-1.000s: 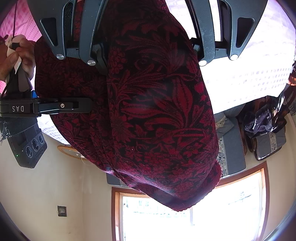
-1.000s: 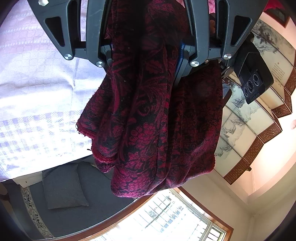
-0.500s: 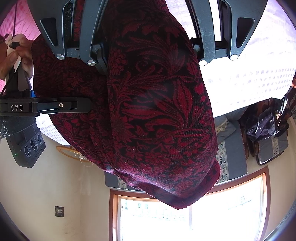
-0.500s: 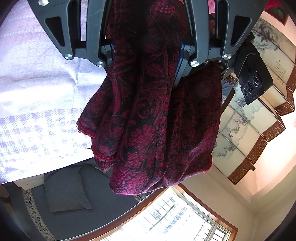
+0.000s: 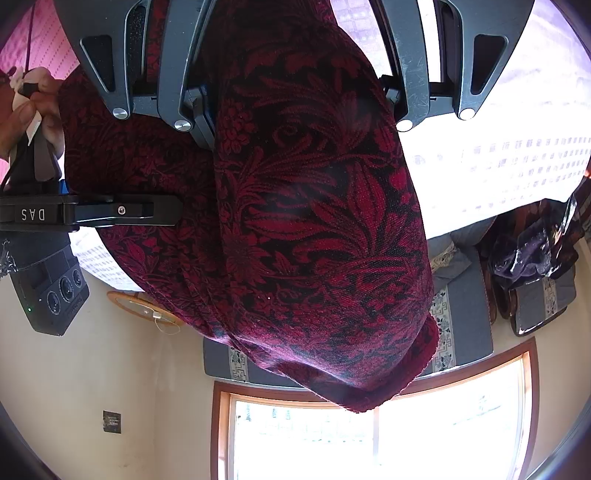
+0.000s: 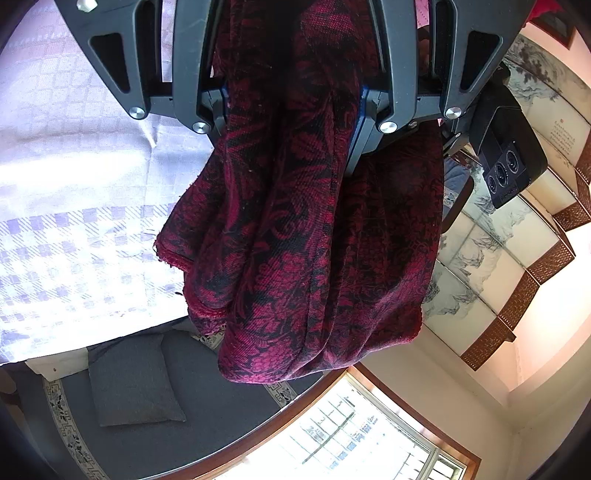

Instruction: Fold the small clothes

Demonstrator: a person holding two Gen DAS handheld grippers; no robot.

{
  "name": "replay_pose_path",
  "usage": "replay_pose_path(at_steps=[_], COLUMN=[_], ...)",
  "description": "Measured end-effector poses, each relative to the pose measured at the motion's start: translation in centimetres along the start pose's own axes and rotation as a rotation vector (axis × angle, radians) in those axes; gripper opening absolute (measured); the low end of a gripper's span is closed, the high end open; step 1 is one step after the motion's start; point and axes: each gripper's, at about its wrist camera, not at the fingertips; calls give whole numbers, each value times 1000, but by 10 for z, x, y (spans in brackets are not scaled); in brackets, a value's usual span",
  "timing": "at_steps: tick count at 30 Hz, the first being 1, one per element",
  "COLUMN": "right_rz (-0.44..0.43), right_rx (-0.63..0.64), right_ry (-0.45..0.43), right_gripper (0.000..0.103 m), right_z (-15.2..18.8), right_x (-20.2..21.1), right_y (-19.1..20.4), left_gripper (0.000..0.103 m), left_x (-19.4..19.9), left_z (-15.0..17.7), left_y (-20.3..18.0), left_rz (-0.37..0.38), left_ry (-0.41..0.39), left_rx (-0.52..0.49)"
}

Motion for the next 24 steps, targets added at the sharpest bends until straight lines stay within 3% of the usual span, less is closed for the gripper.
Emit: replay_pose_path(at_steps=[24], right_rz=[42], right_rx=[-10], right_ry=[38], right_gripper=[44], right_z=[7], right_x=[-12], right_y=[3], left_gripper=[63], left_x=[-8], left_z=[5], left_y=[-2], left_rz=[1], left_ry=[36], left_rx=[9])
Point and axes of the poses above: each gripper's, at about its wrist camera, not at the fingertips, and x roughly against the way its jaws point, y to its left, z to its underside, and after that the axes turned 7 degrees about -y, right-handed
